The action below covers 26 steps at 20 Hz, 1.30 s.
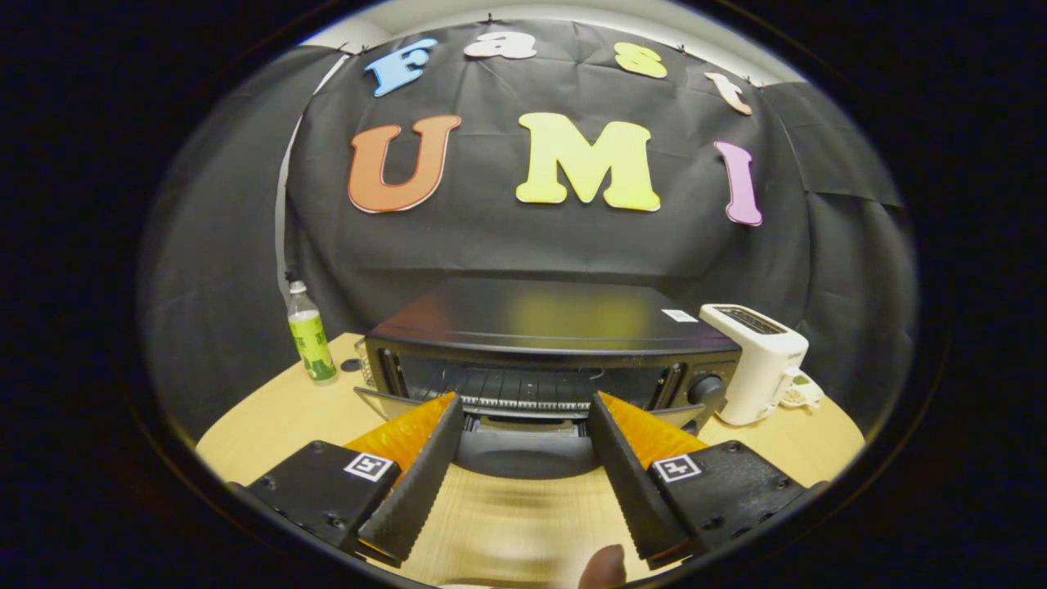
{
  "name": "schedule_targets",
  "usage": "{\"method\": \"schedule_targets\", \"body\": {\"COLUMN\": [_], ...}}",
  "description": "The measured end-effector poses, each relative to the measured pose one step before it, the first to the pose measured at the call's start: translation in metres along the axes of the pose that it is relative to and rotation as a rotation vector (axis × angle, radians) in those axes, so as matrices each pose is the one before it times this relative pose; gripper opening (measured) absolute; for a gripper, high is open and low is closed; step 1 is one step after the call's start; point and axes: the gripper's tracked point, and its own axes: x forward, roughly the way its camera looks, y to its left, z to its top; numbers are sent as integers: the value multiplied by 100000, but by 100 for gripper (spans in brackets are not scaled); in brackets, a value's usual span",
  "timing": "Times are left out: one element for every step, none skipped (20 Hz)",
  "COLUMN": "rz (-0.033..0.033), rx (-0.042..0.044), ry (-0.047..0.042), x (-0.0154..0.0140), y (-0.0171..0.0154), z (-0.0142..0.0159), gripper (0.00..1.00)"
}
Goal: Open the toaster oven, put the food inside, and close the toaster oven door.
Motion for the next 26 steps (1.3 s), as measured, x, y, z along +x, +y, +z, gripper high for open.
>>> {"method": "schedule_targets", "body": {"rz": [-134, 39, 223, 523, 721, 867, 1094, 1454, 1214, 892, 366, 67, 47, 322, 1230, 63, -1206, -129, 655, 620, 436, 192, 205, 84, 181, 94], "rx": [-409, -769, -48, 140, 305, -460, -1934, -889, 602, 752, -143, -262, -145, -666, 333, 122, -220, 150, 605, 783, 743, 1072, 853, 868, 1068, 1177], "ry": [761, 69, 822, 661, 1579, 1766, 3281, 2569, 1460, 1462, 1317, 1805, 2521, 3583, 2194, -903, -944, -20, 771, 275, 6, -320, -818, -969, -1037, -1092], "x": [-584, -428, -542, -579, -460, -400, -314, -61, -23, -71, -116, -251, 54, 258, -57, 61, -102, -80, -90, -178, -281, -385, -480, -688, -843, -948], "y": [16, 114, 104, -4, 68, 95, 16, 89, 142, -87, -66, 45, 92, 66, 108, -142, -423, -156, 100, -61, -106, -142, -219, -247, -216, -25], "z": [-643, -627, -762, -900, -791, -866, -801, -562, -410, -552, -538, -803, -774, -732, -295, 107, 276, 3, -171, -309, -41, -3, 106, 13, 64, 119], "gripper": [100, 100, 100, 100, 100, 99, 99, 98, 98, 98, 98, 98, 98, 98, 98, 98, 98, 98, 98, 98, 99, 98, 98, 98, 98, 98]}}
